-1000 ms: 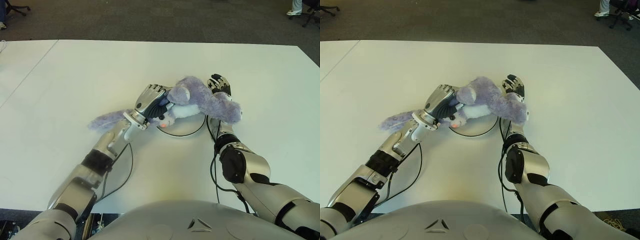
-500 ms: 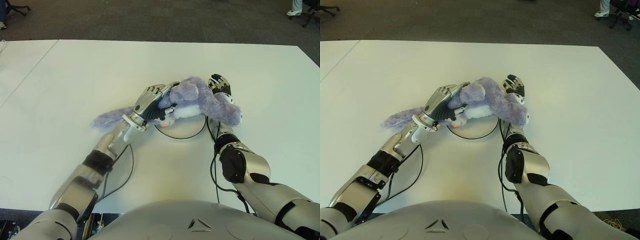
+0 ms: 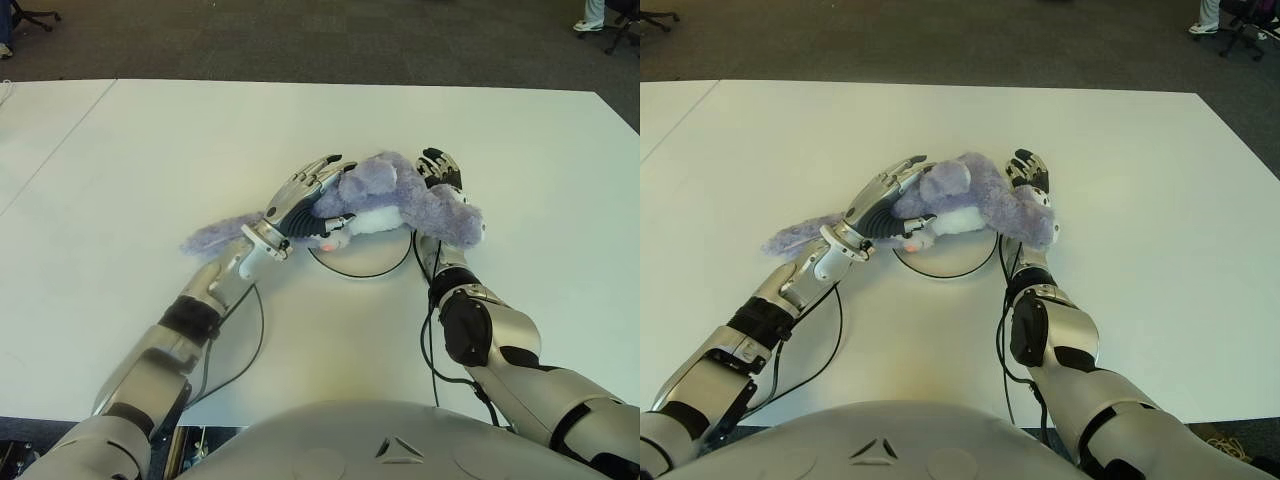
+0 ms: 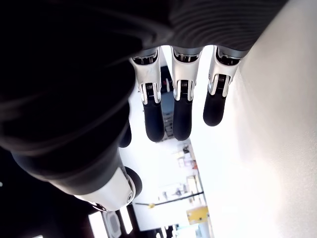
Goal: Put the doll into the plate.
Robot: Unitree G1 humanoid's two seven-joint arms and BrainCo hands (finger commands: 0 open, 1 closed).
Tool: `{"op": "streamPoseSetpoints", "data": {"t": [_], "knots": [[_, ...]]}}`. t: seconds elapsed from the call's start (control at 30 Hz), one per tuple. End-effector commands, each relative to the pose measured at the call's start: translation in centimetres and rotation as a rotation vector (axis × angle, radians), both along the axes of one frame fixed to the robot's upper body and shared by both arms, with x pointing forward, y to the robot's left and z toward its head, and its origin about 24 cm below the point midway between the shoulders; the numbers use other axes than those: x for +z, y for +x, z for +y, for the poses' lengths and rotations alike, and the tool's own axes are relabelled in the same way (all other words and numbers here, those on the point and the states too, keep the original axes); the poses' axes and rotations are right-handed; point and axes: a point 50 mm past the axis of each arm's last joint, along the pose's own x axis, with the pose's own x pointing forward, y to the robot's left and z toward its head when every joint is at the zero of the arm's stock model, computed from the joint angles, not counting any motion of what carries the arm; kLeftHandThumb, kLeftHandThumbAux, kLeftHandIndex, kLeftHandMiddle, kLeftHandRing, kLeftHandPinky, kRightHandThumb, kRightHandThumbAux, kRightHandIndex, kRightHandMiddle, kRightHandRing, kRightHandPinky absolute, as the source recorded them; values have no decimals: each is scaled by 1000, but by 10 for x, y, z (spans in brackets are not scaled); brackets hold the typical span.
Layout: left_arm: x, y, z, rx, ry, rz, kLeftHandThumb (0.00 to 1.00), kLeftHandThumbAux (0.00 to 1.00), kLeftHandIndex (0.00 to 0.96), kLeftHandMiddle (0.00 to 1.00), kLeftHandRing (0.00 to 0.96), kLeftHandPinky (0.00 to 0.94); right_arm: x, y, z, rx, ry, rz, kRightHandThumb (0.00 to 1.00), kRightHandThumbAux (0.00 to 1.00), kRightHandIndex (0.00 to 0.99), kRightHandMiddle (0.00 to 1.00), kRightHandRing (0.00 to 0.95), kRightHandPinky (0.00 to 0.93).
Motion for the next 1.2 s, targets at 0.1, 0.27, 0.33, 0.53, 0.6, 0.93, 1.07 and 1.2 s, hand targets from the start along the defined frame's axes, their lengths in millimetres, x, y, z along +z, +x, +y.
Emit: {"op": "streamPoseSetpoints", "data": {"t": [0.1,0.27,0.33,0.53,0.6,0.93,1.07,1.2], "knots": [[-26,-4,10,-14,100,149,257,427,0,26,23,0,-106,-91,23,-8,153,499,517,862,285,231,211,199],[-27,-2,13,-10,104,165,253,428,0,20,25,0,-106,-91,23,-9,156,500,518,859,281,229,208,196],[-27,-1,14,-7,104,170,252,429,0,20,28,0,-106,-90,23,-9,158,498,521,857,281,231,209,199],[-25,1,21,8,97,182,233,425,0,23,46,0,-106,-90,24,-5,164,493,517,855,275,236,217,213],[-24,2,24,11,93,185,215,420,0,20,42,0,-106,-90,24,-4,164,492,506,855,271,238,221,218],[7,14,60,32,75,145,104,383,0,20,69,0,-106,-90,25,-2,161,493,487,862,273,235,216,204],[16,16,69,44,39,111,88,379,0,27,95,0,-106,-90,24,0,153,498,488,860,274,230,213,210],[25,16,74,53,11,76,72,370,0,38,100,0,-106,-90,24,2,151,501,495,858,273,227,211,206]]}}
